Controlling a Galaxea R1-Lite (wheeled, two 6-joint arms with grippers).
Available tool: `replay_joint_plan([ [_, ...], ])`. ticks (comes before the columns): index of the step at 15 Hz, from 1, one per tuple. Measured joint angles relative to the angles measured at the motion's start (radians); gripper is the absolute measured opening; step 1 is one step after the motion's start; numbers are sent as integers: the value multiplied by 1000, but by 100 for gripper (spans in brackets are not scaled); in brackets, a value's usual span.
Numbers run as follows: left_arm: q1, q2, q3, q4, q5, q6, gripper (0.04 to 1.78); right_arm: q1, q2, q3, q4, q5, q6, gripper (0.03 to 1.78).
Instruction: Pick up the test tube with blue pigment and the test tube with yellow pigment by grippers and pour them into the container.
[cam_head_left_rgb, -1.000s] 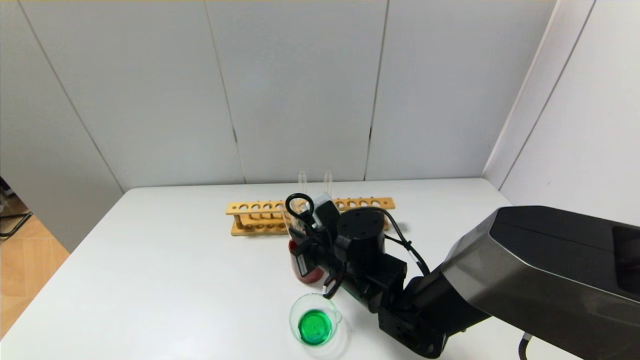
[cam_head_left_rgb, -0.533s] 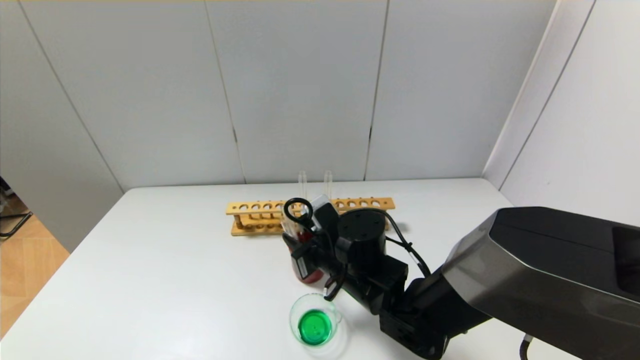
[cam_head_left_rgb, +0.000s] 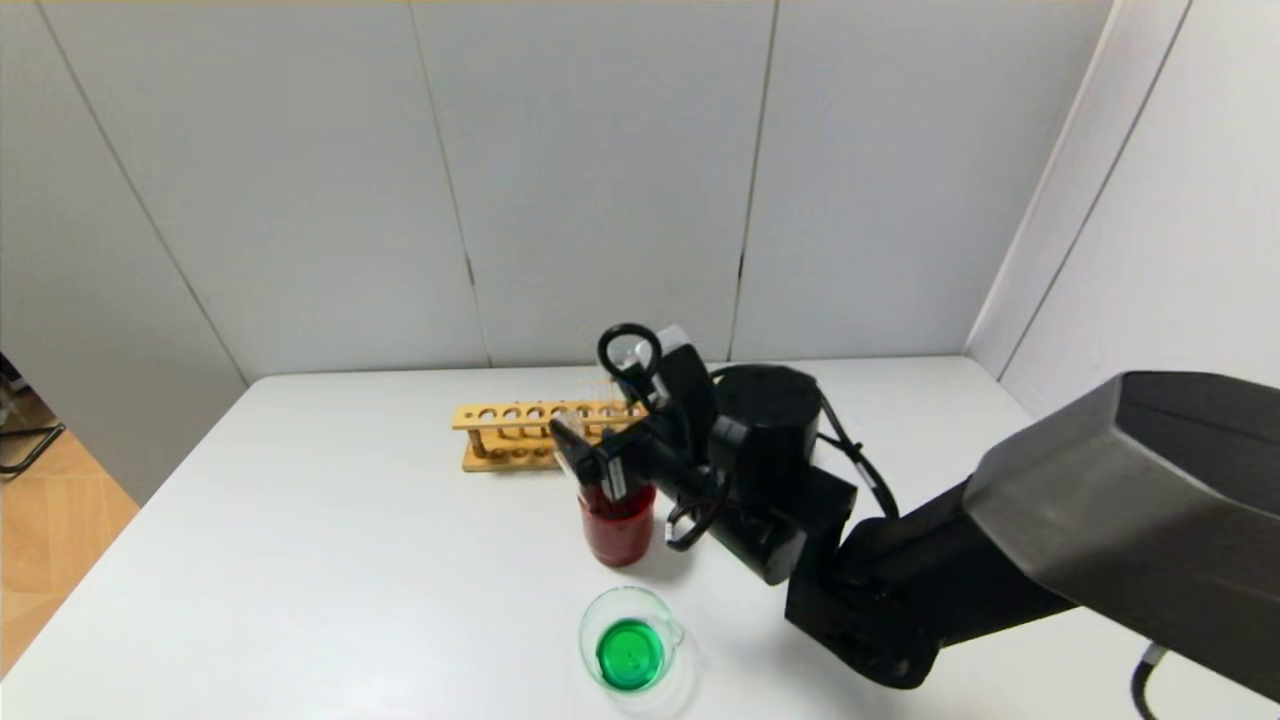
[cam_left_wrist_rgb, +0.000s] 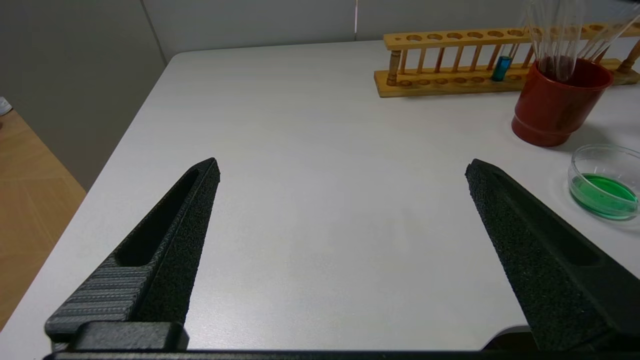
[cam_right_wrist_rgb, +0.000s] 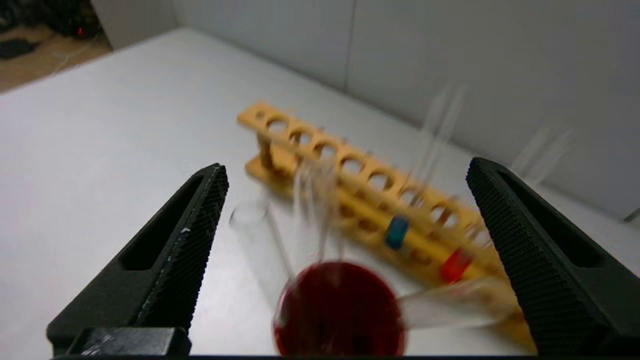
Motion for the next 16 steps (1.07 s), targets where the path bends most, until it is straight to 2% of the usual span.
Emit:
replay_joint_plan([
  [4, 0, 0, 0, 0, 0, 0, 174, -99, -208, -2, 6, -6, -152, 174],
  [6, 0, 0, 0, 0, 0, 0, 174, -187, -329, 27, 7, -25, -216, 174],
  [10, 0, 0, 0, 0, 0, 0, 174, -435, -531, 141, 22, -112, -245, 174],
  [14, 0, 0, 0, 0, 0, 0, 174, -718, -736, 185, 157, -148, -248, 174],
  [16, 0, 0, 0, 0, 0, 0, 174, -834, -851, 185, 251, -153, -248, 174],
])
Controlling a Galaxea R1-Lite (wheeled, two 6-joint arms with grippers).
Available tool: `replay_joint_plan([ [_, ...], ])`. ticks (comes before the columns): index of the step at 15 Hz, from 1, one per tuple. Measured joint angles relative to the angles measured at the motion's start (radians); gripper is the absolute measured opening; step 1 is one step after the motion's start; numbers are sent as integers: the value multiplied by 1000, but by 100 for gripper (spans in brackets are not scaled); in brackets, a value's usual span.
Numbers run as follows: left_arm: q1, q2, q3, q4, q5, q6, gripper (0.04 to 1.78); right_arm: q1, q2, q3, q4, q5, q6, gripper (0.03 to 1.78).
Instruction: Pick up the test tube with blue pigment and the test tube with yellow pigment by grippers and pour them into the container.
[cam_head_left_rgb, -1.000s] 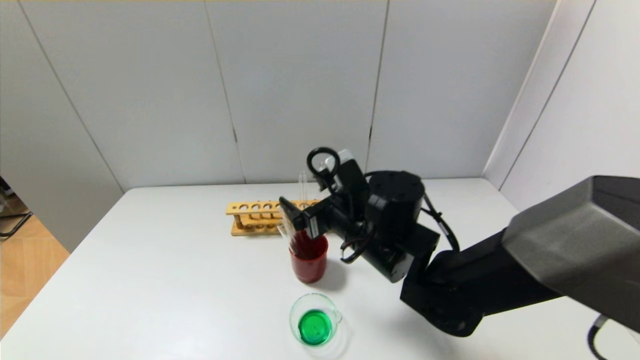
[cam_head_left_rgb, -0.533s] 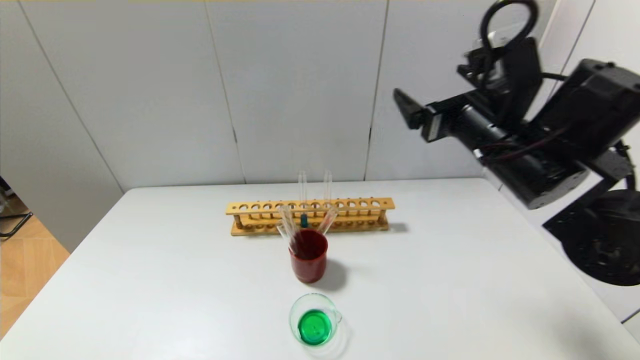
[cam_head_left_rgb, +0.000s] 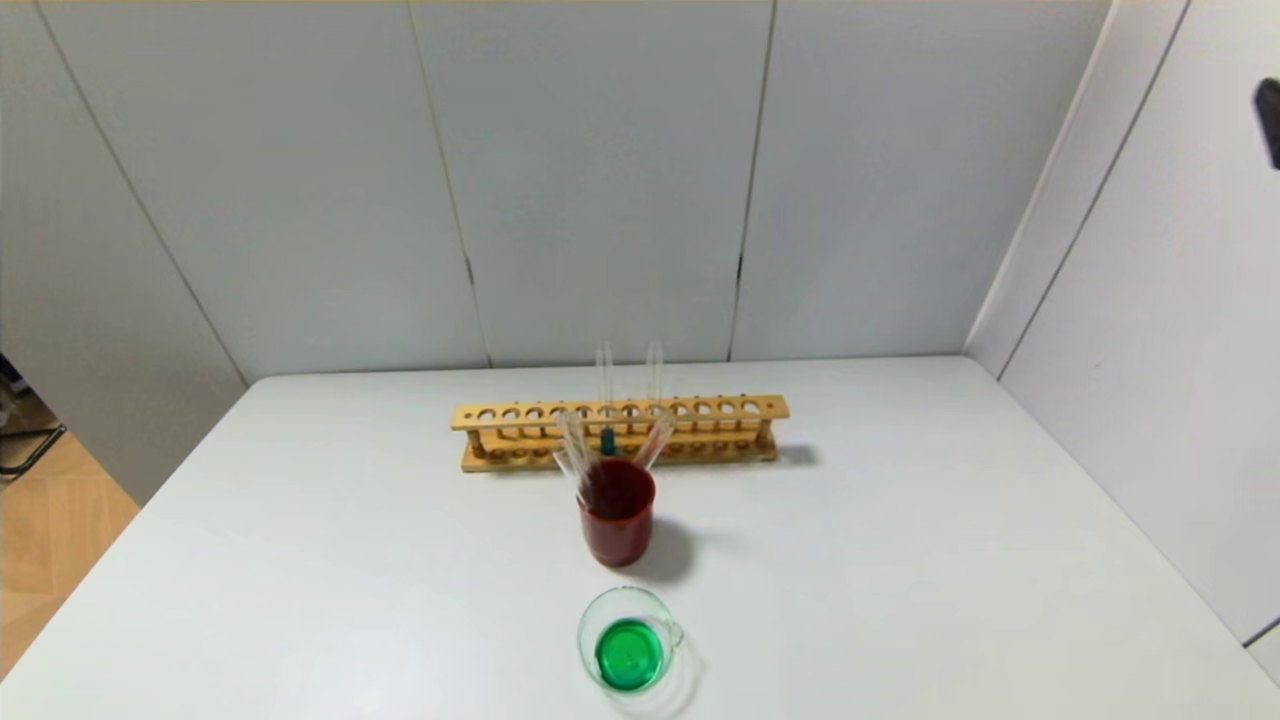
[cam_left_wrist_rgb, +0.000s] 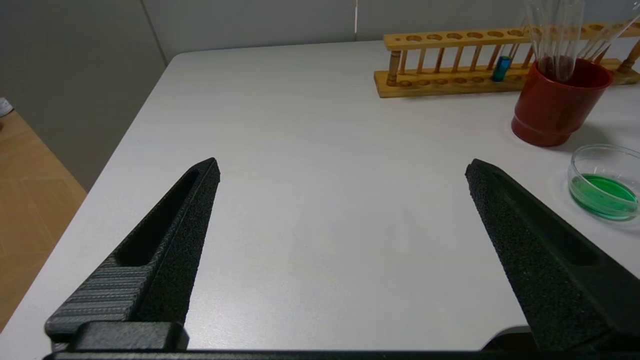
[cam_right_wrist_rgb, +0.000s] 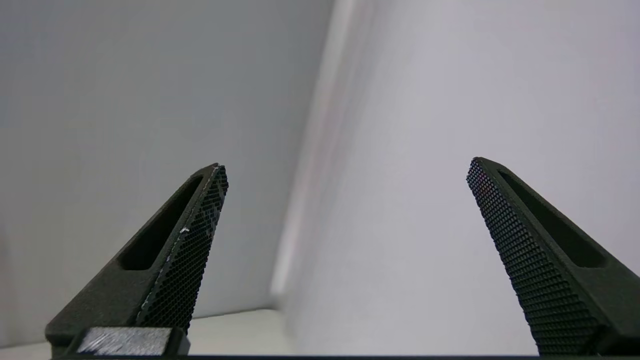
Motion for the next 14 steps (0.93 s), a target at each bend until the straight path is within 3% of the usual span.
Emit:
replay_joint_plan([
  [3, 0, 0, 0, 0, 0, 0, 174, -73, -208, 26, 196, -6, 13, 174],
  [6, 0, 0, 0, 0, 0, 0, 174, -87, -460, 88, 391, -9, 21, 174],
  [10, 0, 0, 0, 0, 0, 0, 174, -57, -786, 178, 547, -25, 26, 174],
  [14, 0, 0, 0, 0, 0, 0, 174, 1, -1056, 367, 599, -7, 76, 174],
])
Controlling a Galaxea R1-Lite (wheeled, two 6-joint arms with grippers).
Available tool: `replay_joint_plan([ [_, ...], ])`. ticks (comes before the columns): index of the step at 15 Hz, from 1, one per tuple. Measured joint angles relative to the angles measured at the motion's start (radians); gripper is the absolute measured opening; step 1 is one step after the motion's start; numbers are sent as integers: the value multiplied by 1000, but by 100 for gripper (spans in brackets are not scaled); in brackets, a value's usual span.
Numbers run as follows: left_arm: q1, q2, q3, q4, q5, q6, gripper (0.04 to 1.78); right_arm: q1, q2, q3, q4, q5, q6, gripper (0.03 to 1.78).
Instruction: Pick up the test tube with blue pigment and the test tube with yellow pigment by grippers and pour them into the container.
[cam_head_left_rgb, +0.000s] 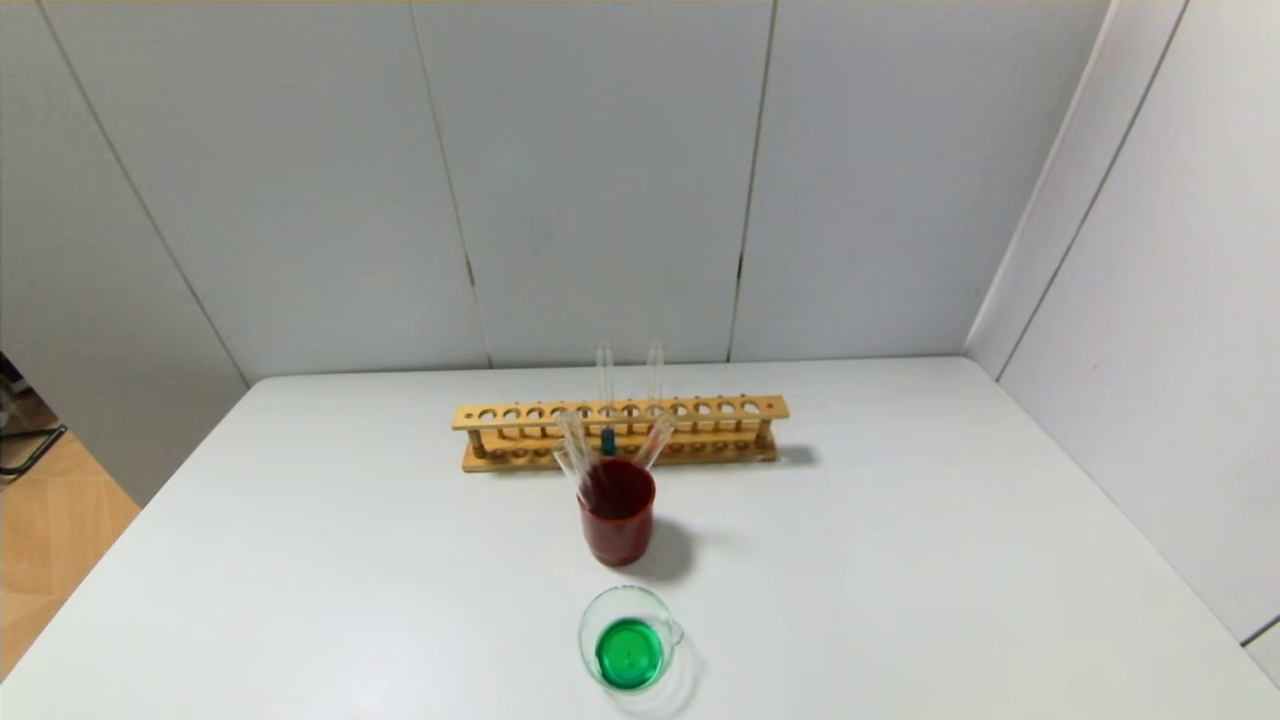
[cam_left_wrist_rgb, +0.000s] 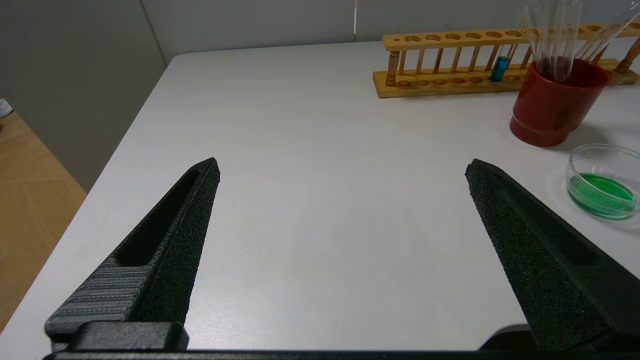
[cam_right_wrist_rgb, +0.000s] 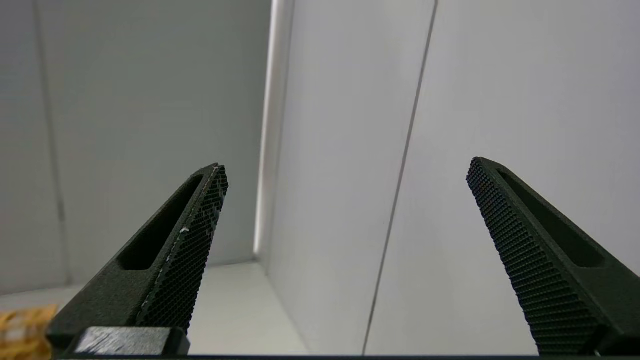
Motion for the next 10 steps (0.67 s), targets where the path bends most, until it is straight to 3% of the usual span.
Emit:
replay_joint_plan([
  [3, 0, 0, 0, 0, 0, 0, 174, 14, -128, 187, 79, 91, 92, 174],
  [5, 0, 0, 0, 0, 0, 0, 174, 16, -188, 212, 251, 204, 206, 174],
  [6, 0, 0, 0, 0, 0, 0, 174, 17, -216, 234, 316, 254, 235, 174],
  [8, 0, 0, 0, 0, 0, 0, 174, 18, -244, 308, 346, 296, 240, 174],
  [10, 0, 0, 0, 0, 0, 0, 174, 18, -258, 384, 345, 300, 233, 174],
])
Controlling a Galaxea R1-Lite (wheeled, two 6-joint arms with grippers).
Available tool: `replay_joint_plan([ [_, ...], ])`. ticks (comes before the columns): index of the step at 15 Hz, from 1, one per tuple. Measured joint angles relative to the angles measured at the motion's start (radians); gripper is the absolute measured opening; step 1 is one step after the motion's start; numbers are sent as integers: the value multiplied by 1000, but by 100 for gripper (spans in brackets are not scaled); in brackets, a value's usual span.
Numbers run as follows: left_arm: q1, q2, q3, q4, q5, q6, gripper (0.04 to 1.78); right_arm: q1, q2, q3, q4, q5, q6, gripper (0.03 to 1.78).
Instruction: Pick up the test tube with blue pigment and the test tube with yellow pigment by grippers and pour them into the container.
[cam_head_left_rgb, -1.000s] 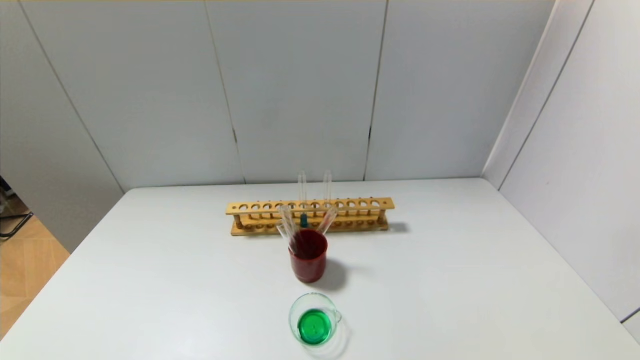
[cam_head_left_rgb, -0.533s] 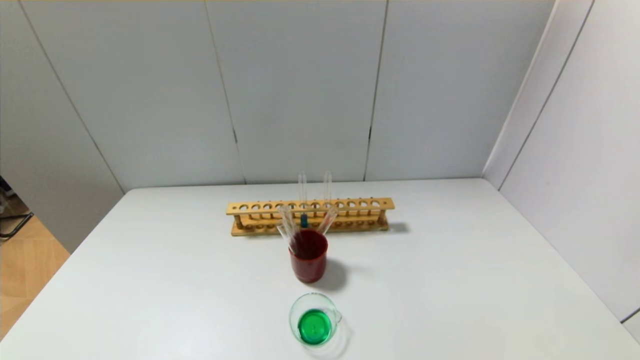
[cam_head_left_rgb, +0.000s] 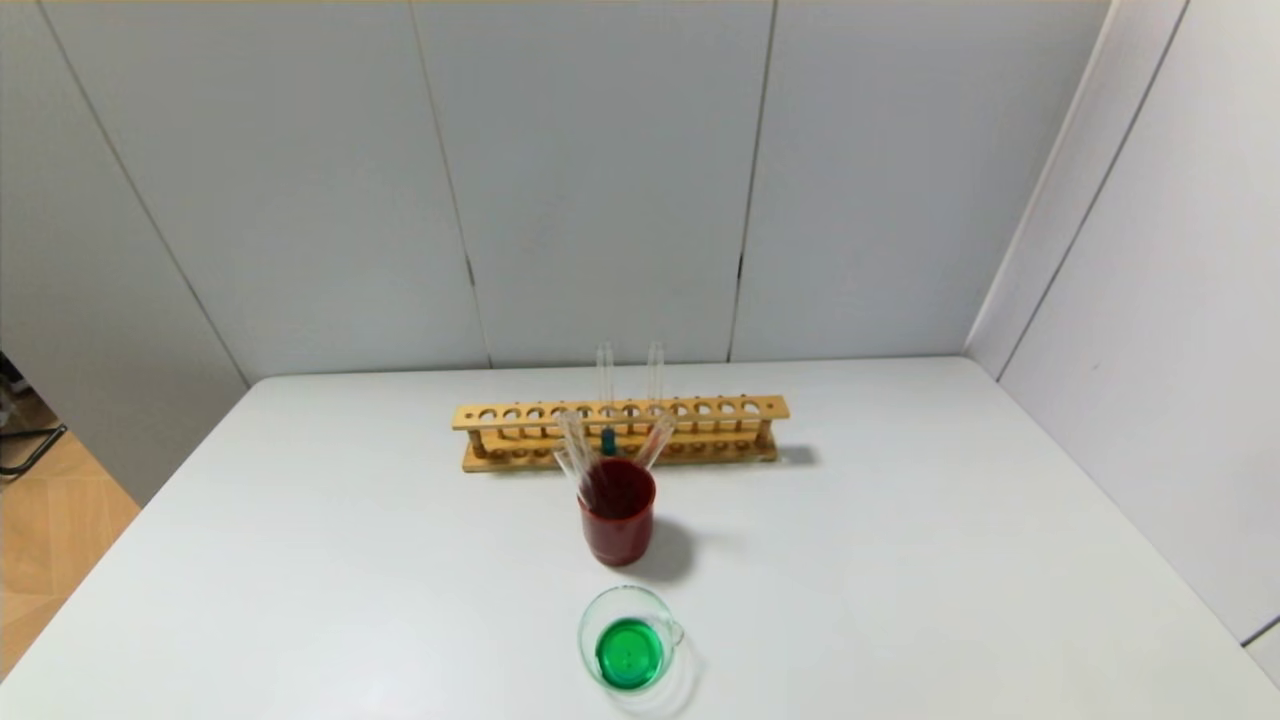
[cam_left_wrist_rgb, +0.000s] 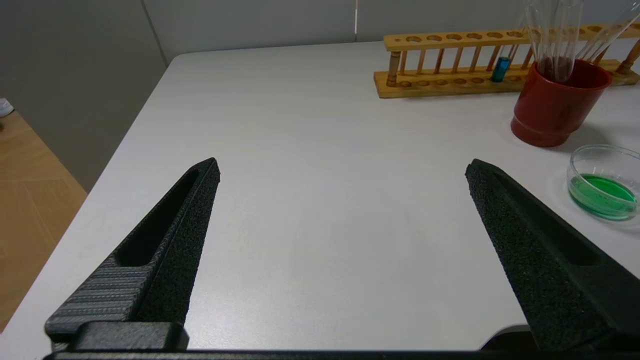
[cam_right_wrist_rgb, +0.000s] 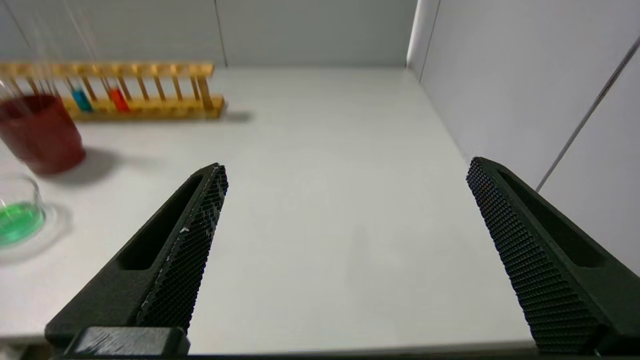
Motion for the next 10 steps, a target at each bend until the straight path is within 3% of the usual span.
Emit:
replay_joint_plan([
  [4, 0, 0, 0, 0, 0, 0, 174, 0, -6, 45, -11, 10, -36, 174],
  [10, 0, 0, 0, 0, 0, 0, 174, 0, -7, 51, -23, 10, -23, 174],
])
